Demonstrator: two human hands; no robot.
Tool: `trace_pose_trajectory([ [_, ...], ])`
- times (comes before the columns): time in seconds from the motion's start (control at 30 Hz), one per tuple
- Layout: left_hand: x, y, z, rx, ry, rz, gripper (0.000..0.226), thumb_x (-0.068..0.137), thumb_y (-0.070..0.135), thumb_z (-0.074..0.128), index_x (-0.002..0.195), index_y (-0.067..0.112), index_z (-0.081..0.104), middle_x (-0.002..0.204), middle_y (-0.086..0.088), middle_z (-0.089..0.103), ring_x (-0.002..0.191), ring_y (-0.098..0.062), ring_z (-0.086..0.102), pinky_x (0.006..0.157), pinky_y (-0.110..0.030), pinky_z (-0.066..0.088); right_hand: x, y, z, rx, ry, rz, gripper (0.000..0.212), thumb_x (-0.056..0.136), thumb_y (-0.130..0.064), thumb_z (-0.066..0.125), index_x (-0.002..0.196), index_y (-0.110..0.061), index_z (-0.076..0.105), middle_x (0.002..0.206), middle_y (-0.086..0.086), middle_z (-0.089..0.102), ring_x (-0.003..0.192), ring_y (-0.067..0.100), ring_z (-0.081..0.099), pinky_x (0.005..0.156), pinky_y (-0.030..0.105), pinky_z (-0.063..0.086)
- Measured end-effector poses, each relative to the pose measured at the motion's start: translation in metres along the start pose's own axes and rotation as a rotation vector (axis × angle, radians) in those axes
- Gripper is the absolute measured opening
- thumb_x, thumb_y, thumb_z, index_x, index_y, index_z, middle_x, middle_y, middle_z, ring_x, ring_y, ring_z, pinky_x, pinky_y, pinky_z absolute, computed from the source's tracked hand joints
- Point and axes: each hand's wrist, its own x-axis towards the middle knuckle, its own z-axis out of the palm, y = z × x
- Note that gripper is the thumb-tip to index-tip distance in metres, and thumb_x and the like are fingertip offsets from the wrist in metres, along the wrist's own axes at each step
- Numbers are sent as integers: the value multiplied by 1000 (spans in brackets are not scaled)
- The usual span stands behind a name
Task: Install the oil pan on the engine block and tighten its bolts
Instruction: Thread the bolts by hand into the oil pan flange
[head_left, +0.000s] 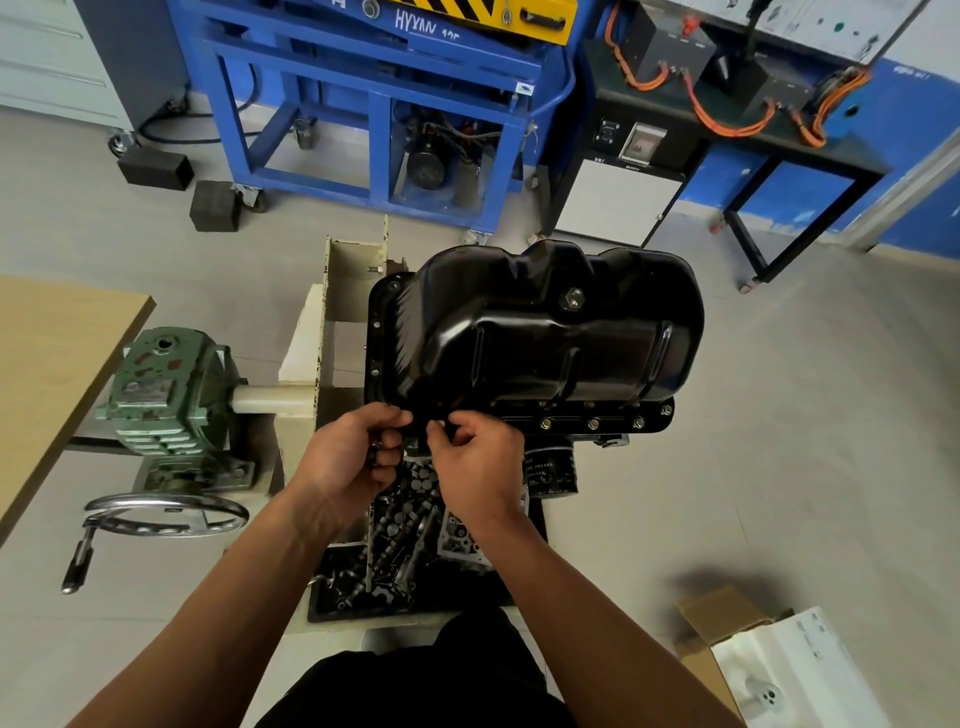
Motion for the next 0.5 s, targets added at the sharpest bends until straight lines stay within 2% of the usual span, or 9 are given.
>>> trace_pose_trajectory([
  [0.13, 0, 0, 0, 4, 1, -6, 13, 91, 14, 57, 81, 13, 64, 61, 3, 39, 48, -9, 30, 38, -19, 25, 1, -2, 1, -32, -7, -13, 36, 90, -23, 69, 58, -10, 58, 47, -2, 52, 40, 18, 46, 41, 39, 45],
  [0.27, 0, 0, -1, 10, -2, -6, 13, 92, 15, 56, 83, 12, 64, 62, 3, 39, 49, -9, 30, 39, -19, 25, 2, -3, 0, -92, -3, -5, 35, 91, -33, 70, 63, -13, 63, 50, -3, 57, 42, 16, 52, 42, 34, 47],
  [0.43, -2, 2, 0, 18, -10, -7, 13, 93, 15, 55, 82, 13, 63, 62, 3, 39, 50, -9, 30, 40, -19, 25, 1, -5, -2, -138, -10, -14, 37, 87, -42, 71, 61, -18, 59, 48, -8, 51, 41, 10, 46, 41, 28, 43],
  [0.5, -2, 2, 0, 15, -8, -10, 14, 93, 15, 55, 83, 13, 63, 62, 3, 39, 49, -9, 30, 39, -19, 25, -1, -6, -2, -145, -25, 1, 38, 87, -39, 70, 59, -19, 56, 47, -8, 51, 40, 10, 45, 41, 26, 41],
])
